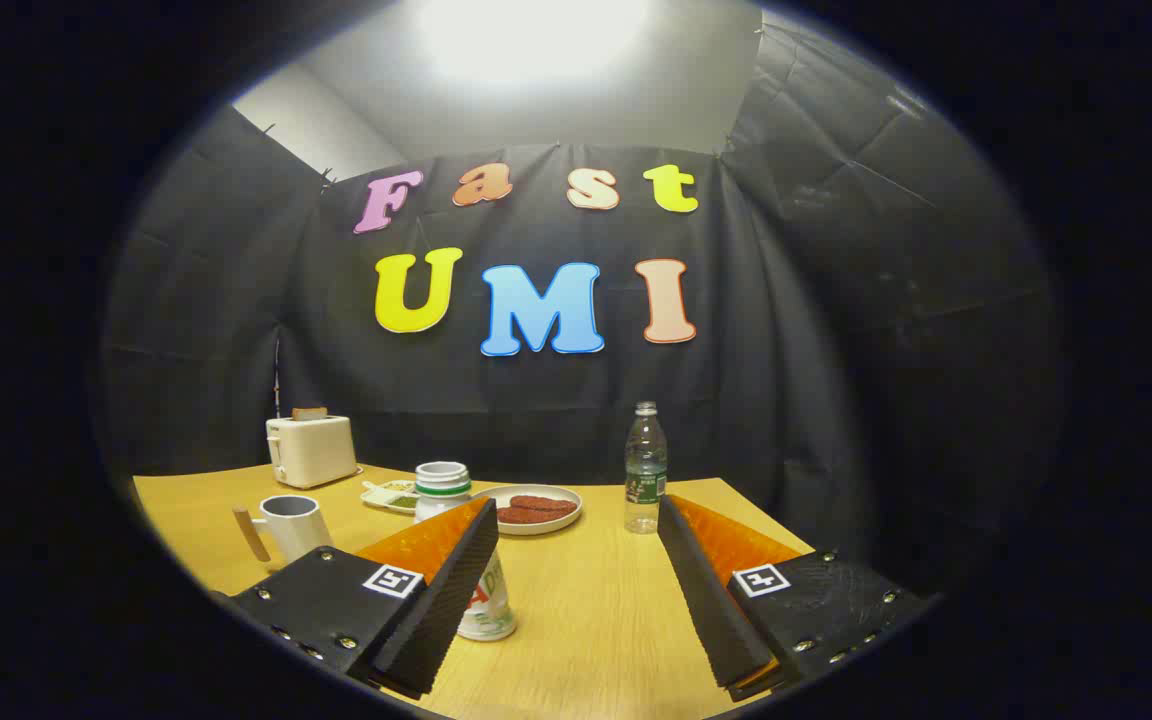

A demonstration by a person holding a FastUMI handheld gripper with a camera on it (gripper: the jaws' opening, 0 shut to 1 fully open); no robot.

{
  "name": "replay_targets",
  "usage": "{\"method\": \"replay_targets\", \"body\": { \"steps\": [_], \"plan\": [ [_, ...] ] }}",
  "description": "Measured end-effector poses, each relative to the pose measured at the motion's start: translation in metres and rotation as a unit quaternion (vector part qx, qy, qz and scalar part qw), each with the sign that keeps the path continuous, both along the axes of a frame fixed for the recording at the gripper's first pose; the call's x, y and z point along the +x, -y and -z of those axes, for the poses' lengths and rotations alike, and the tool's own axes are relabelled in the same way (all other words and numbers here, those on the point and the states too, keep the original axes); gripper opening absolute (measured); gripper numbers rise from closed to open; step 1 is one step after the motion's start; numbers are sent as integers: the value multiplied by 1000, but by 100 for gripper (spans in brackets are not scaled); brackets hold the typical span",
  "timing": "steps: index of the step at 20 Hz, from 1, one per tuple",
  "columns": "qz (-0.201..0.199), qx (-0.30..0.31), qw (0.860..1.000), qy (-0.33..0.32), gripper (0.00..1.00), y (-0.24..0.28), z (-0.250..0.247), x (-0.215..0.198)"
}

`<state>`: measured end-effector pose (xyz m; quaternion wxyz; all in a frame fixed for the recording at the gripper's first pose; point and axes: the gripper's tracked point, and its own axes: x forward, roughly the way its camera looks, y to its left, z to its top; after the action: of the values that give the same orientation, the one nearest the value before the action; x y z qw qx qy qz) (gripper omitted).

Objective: Take the bottle from table, then pour the juice into the cup, finally place the bottle on the coaster

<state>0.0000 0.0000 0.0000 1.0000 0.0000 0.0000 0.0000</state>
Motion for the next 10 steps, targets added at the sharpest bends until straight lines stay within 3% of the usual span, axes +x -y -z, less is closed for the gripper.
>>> {"method": "replay_targets", "body": {
  "steps": [10],
  "plan": [
    [-48, 14, 998, -36, 97, -61, 48, 18]
  ]
}}
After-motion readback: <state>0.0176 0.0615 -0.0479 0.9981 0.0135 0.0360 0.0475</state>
